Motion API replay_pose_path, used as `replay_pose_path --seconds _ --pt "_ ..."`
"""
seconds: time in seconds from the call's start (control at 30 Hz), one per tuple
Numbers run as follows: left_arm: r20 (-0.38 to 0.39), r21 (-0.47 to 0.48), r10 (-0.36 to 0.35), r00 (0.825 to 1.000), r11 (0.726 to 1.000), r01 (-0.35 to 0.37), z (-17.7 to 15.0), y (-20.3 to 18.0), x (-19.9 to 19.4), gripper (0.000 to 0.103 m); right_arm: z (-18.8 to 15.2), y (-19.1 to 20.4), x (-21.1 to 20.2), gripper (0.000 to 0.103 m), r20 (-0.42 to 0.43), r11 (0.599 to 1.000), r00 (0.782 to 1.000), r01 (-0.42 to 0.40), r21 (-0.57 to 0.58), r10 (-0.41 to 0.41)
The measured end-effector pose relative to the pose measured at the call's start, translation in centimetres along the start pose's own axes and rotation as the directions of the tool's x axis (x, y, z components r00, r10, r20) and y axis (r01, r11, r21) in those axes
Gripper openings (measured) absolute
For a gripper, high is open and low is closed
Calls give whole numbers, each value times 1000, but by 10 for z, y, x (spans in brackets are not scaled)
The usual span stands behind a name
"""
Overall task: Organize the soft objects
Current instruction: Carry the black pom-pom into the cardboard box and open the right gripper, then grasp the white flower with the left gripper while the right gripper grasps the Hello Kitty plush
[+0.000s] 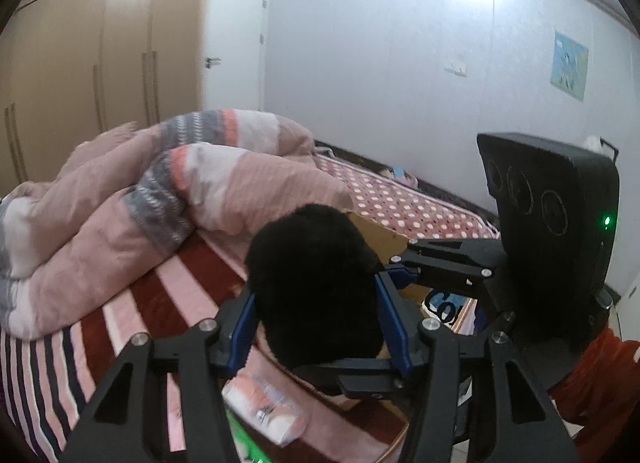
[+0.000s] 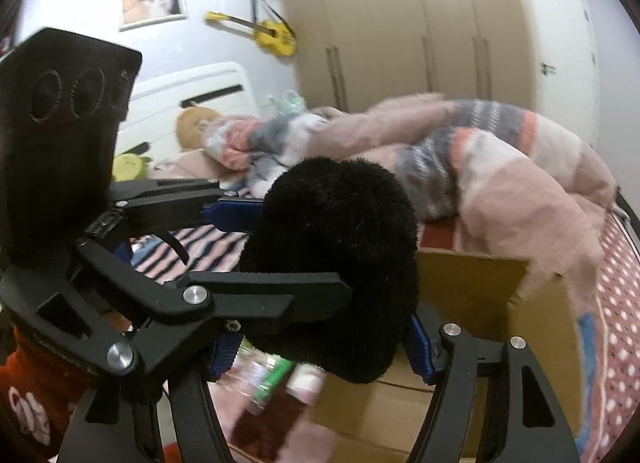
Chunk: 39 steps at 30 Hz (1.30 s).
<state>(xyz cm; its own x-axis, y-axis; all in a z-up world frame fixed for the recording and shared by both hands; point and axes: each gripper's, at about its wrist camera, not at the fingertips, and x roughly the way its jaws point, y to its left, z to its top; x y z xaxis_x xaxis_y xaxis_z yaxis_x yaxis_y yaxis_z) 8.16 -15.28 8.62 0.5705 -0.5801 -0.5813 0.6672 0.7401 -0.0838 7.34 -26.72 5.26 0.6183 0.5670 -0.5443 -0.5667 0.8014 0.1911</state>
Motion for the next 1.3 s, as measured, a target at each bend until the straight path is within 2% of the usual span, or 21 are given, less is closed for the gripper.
replay_pose_path --seconds 0.13,0.27,0.33,0.37,0.4,0.47,0.57,0.67,0.7,0.77,0.8,0.97,1.07,1.3 --pt "-79 8 -33 996 999 34 10 -7 35 52 -7 -32 9 65 -67 998 997 51 48 -48" --pt "-166 13 -51 985 998 54 9 -11 67 53 -22 -51 20 68 -129 994 988 91 62 -82" --pt "-200 14 -50 979 998 54 6 -11 77 57 -29 -58 23 69 -151 992 984 108 65 -97" --pt "-209 17 -42 977 999 47 6 -12 81 63 -33 -59 25 70 -164 991 981 119 63 -107" --pt "-206 20 -35 978 999 40 5 -15 80 72 -36 -59 27 71 -177 989 976 136 54 -125" --pt "-175 25 -24 984 999 29 4 -12 72 83 -41 -59 30 75 -181 985 970 167 28 -160" --pt "-129 19 -13 992 1000 15 8 -3 57 86 -43 -56 25 88 -153 977 965 214 -15 -214" --pt "-75 11 32 997 999 -31 11 7 32 94 -37 -46 14 89 -90 968 964 249 -41 -251" --pt "-56 4 55 997 999 -55 10 11 19 95 -34 -39 8 90 -59 969 968 241 -50 -243" --pt "-26 -18 88 996 996 -88 8 19 -3 97 -28 -27 0 102 -19 974 975 219 -65 -220" --pt "-15 -28 103 995 994 -103 7 22 -12 102 -25 -17 -6 103 9 976 979 202 -80 -202" --pt "29 -84 234 972 969 -231 -18 51 -59 102 -15 31 -9 103 54 979 992 120 -167 -112" --pt "27 -134 291 956 949 -285 -45 72 -82 102 -17 63 1 103 22 977 999 27 -210 -23" --pt "-31 -212 344 939 915 -342 -111 113 -103 102 -31 118 58 102 -98 973 994 -76 -220 56"
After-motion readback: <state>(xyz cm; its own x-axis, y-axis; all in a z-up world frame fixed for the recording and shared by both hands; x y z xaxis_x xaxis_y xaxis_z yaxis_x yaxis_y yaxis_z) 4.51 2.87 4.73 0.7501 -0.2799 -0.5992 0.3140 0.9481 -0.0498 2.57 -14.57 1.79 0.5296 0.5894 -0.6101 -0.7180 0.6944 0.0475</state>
